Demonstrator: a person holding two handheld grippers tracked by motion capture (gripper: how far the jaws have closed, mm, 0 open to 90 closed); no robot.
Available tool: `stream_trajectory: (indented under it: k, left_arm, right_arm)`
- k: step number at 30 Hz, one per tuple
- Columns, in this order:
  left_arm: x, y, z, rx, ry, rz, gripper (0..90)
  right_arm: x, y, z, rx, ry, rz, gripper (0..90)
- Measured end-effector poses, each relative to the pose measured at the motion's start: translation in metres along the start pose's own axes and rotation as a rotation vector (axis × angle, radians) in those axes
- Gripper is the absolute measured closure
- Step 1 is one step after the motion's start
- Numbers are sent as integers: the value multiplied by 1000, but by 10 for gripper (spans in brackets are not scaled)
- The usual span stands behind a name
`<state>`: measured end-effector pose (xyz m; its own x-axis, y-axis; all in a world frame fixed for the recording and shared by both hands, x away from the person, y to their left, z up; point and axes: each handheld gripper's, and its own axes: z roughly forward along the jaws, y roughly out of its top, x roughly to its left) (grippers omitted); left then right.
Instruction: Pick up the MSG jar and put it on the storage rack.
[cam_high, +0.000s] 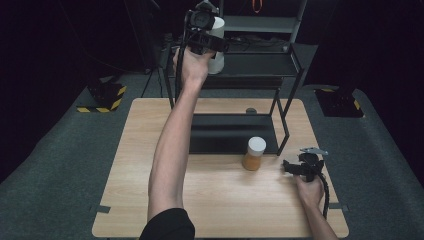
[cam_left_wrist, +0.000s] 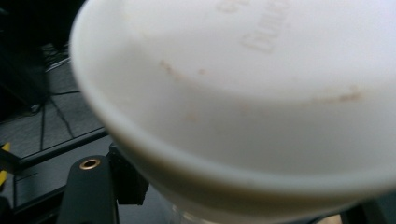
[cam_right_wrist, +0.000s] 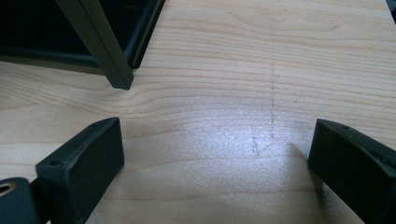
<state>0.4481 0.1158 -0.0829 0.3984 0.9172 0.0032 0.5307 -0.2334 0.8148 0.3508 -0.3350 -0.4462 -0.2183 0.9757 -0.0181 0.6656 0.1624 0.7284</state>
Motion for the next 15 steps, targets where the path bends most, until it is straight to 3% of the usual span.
stream_trajectory:
  k: [15]
  left_arm:
    - [2, 2, 16, 23, 1, -13, 321]
  right_arm:
    - [0, 0, 0, 0, 0, 0, 25]
